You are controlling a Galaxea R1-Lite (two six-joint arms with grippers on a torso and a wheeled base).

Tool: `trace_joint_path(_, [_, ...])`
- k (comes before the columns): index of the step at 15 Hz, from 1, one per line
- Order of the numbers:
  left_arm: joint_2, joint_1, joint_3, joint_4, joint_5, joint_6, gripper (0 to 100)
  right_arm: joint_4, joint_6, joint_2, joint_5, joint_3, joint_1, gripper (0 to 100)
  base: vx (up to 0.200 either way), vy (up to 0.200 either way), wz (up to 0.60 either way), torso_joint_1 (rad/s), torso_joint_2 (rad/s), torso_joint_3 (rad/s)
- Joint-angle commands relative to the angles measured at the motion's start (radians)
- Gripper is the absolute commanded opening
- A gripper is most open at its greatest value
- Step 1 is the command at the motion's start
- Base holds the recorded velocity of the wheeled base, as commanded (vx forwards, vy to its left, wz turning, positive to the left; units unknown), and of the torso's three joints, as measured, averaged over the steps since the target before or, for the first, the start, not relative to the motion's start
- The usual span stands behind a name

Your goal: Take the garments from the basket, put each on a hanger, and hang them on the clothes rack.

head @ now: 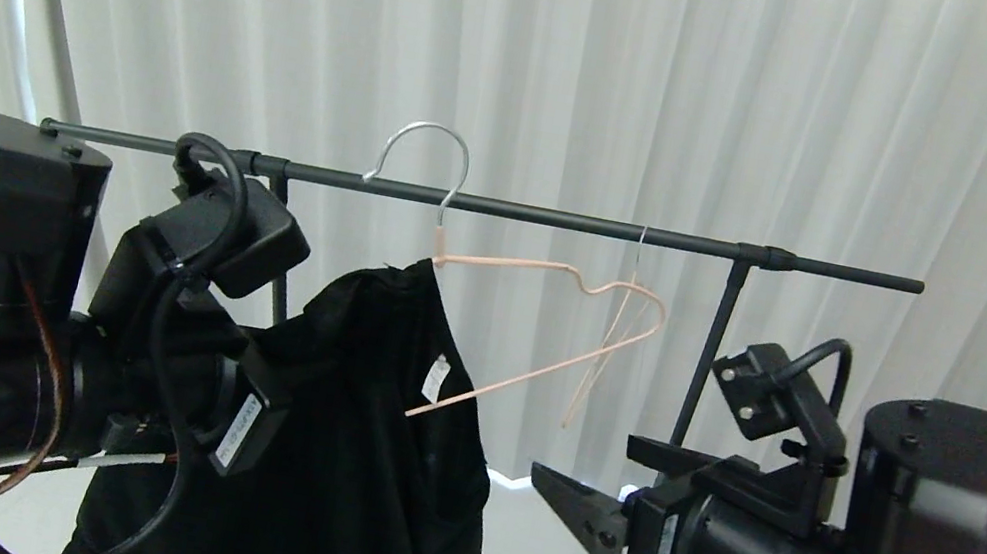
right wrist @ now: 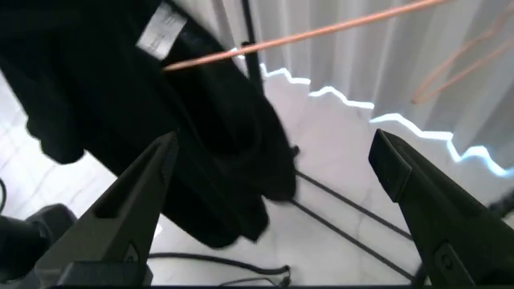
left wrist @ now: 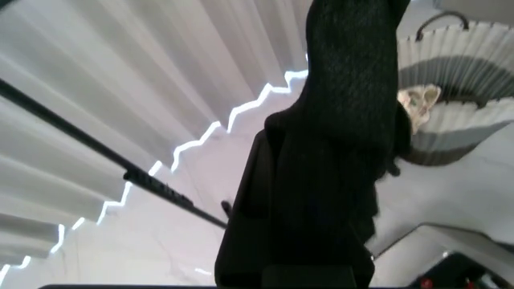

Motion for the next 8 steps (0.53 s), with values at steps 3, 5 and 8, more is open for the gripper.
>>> trace_joint_path(3, [0.005,-0.005,-0.029,0.0,0.001,0.001,0,-0.082,0.002,0.181,-0.102,-0.04,0.076,100,0.0,0.0,0.0,0.0,0.0,0.0])
trace_joint_path(5, [-0.011,-0.035,-0.021,0.0,0.003,-0.001,0,-0.131,0.0,0.238,-0.116,-0.066,0.081,100,0.0,0.0,0.0,0.0,0.0,0.0])
trace_joint_path(8, [-0.011,-0.084,-0.015,0.0,0.026,-0.012,0,-0.131,-0.003,0.261,-0.13,-0.062,0.093,100,0.0,0.0,0.0,0.0,0.0,0.0])
